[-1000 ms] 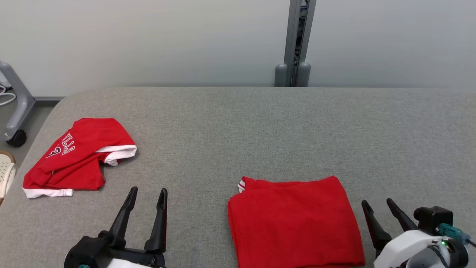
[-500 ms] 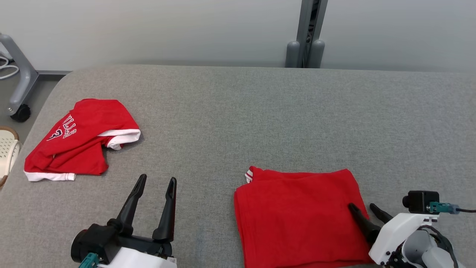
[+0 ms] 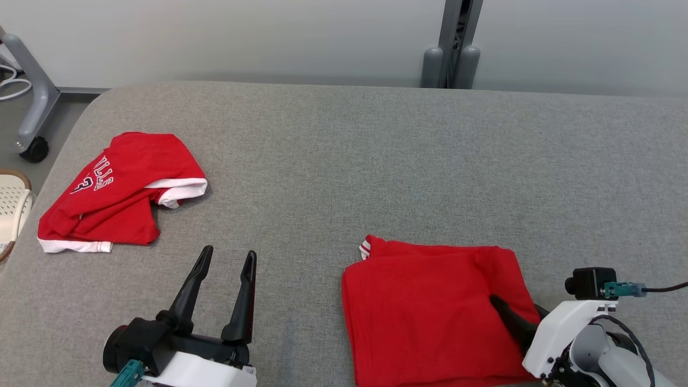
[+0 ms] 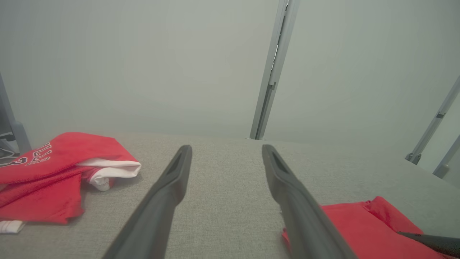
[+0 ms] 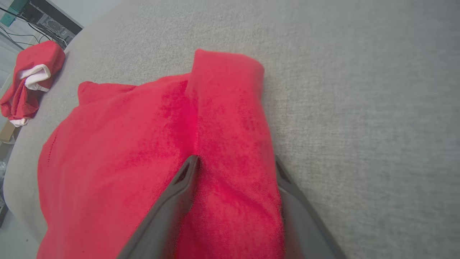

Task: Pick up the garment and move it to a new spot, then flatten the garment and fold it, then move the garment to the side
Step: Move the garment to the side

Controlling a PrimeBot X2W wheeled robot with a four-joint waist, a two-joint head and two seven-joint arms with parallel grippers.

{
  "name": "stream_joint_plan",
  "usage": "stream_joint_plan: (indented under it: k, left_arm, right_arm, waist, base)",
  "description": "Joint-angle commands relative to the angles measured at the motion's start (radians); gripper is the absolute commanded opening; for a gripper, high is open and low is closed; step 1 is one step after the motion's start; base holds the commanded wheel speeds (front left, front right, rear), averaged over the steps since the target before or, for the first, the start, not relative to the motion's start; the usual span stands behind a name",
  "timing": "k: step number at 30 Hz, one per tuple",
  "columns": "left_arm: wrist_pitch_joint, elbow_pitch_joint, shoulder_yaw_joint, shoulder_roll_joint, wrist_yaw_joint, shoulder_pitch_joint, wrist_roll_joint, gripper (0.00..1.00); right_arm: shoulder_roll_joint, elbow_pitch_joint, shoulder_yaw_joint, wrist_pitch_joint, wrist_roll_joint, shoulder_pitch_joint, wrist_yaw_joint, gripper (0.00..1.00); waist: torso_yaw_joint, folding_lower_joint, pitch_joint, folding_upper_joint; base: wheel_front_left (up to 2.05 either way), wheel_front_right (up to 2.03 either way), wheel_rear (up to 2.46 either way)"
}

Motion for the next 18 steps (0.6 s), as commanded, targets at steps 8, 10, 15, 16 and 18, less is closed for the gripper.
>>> stream_joint_plan:
  k: [8,10,15,16,18]
  left_arm:
    - [-0.002,0.006,0.005,0.003,-0.001,-0.018,0.004,1.0]
    - [-0.002,0.007,0.006,0.003,-0.001,-0.014,0.002,1.0]
    - [-0.002,0.008,0.009,0.003,-0.001,0.001,-0.003,1.0]
    - [-0.002,0.008,0.009,0.003,-0.001,0.003,-0.004,1.0]
    - [-0.002,0.008,0.009,0.003,-0.001,0.006,-0.006,1.0]
  right_arm:
    - [-0.037,0.033,0.073,-0.066,0.044,-0.037,0.0,0.0]
    - [-0.047,0.042,0.085,-0.086,0.044,-0.049,0.0,0.0]
    - [-0.072,0.072,0.11,-0.13,0.037,-0.078,0.0,0.0]
    - [-0.078,0.08,0.115,-0.139,0.033,-0.085,0.0,0.0]
    - [-0.088,0.094,0.121,-0.15,0.031,-0.095,0.0,0.0]
  waist:
    - [-0.007,0.0,-0.009,0.0]
    - [-0.01,0.0,-0.016,0.0]
    - [-0.019,0.0,-0.039,0.0]
    - [-0.021,0.0,-0.042,0.0]
    - [-0.025,0.0,-0.049,0.0]
  base:
    - [0.0,0.0,0.0]
    - [0.0,0.0,0.0]
    - [0.0,0.0,0.0]
    - [0.0,0.0,0.0]
    - [0.0,0.0,0.0]
